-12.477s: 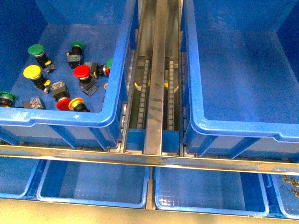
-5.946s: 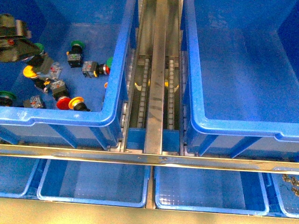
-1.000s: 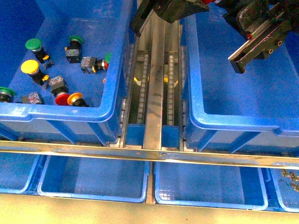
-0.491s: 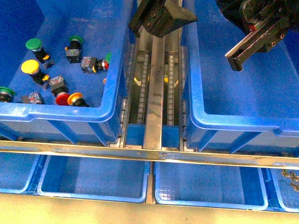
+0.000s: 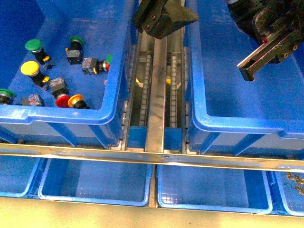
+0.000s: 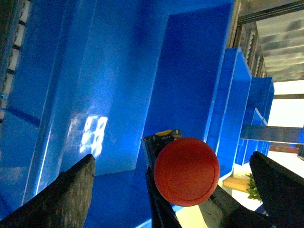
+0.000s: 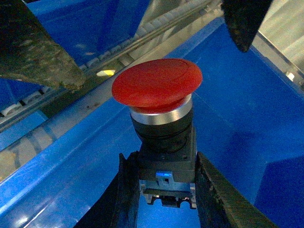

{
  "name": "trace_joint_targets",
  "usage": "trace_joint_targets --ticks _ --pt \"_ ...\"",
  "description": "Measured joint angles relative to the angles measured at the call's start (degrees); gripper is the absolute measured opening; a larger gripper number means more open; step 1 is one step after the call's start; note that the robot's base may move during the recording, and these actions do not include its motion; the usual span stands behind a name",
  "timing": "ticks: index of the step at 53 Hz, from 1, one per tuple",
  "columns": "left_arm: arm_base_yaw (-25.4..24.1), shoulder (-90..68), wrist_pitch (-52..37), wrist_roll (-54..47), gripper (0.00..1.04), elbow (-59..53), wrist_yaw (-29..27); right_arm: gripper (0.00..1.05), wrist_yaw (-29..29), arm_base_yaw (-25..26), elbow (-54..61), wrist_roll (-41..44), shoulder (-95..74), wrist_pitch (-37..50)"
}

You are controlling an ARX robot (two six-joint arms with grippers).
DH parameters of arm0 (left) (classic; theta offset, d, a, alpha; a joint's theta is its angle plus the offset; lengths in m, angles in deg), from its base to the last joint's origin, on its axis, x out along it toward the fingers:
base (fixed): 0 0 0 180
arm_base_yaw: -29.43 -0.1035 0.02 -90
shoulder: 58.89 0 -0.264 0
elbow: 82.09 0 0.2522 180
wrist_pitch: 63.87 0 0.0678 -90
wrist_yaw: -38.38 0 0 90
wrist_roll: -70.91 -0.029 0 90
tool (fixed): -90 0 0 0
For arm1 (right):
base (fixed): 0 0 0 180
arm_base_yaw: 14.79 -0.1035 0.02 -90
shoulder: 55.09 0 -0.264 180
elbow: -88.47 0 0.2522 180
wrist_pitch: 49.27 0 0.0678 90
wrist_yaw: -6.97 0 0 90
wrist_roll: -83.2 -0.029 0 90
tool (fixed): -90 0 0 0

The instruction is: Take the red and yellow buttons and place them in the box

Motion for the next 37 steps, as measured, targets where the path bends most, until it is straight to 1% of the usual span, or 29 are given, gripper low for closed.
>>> trace_joint_targets --ticks 22,31,37 --pt "-3.15 8.11 -1.9 -3.34 0.97 -9.77 -0.07 0.25 0.02 0.5 0.74 -0.17 0.55 -0.5" --pt "-3.41 12.83 -2.36 -5.2 0.97 -13.88 -1.01 0.25 0.0 0.7 0.76 -0.17 0.87 -0.76" --pt "-3.45 18.86 -2.97 -7.78 0.97 -19.32 -1.42 0.25 0.04 1.36 0.83 -0.17 1.44 -1.4"
